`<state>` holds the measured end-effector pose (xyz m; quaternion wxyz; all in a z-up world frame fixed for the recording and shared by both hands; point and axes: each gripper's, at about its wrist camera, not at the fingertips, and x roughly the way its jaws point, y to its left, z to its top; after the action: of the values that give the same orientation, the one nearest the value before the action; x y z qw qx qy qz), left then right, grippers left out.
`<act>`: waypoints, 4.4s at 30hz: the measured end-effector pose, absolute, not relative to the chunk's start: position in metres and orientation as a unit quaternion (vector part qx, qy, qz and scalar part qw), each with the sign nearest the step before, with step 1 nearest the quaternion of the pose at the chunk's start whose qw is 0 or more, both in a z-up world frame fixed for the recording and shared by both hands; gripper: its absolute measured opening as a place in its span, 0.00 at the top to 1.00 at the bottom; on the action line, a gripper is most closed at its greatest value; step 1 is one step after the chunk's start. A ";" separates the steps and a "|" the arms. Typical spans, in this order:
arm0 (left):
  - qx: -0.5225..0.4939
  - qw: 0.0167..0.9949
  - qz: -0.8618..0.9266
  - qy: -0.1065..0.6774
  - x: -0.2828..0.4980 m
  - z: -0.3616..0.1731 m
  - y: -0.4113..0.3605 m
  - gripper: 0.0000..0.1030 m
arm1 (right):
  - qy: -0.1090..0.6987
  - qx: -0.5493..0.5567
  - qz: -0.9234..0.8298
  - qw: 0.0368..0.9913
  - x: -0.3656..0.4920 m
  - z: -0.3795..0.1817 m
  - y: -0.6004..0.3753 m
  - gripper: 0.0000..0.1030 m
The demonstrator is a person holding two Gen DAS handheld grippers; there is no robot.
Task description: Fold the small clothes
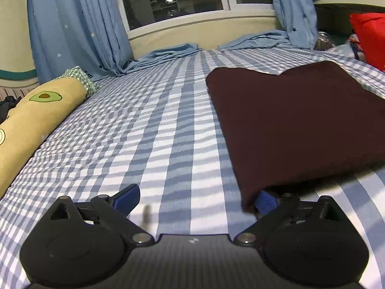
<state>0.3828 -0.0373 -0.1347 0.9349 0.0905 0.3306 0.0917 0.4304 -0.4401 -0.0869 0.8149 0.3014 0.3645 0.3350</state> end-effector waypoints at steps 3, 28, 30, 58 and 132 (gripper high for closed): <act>0.100 0.933 0.084 0.335 0.357 -0.128 -0.034 0.05 | 0.371 0.274 0.344 0.818 0.427 -0.089 -0.412 0.68; 0.051 0.961 0.013 0.272 0.350 -0.059 -0.010 0.02 | 0.330 0.342 0.256 0.842 0.393 -0.096 -0.445 0.27; 0.040 0.961 0.002 0.272 0.338 -0.046 -0.006 0.00 | 0.312 0.338 0.249 0.852 0.367 -0.080 -0.449 0.16; -0.076 0.934 -0.048 0.345 0.269 -0.026 0.017 0.00 | 0.304 0.263 0.177 0.898 0.273 0.004 -0.402 0.01; -0.300 0.885 -0.149 0.324 0.355 -0.115 0.242 0.70 | 0.417 0.266 0.408 0.768 0.491 -0.082 -0.141 0.75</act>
<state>0.3548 0.2419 -0.1146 0.8848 -0.2996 0.3242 -0.1491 0.4913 -0.1409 -0.0819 0.7677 0.2660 0.4168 0.4076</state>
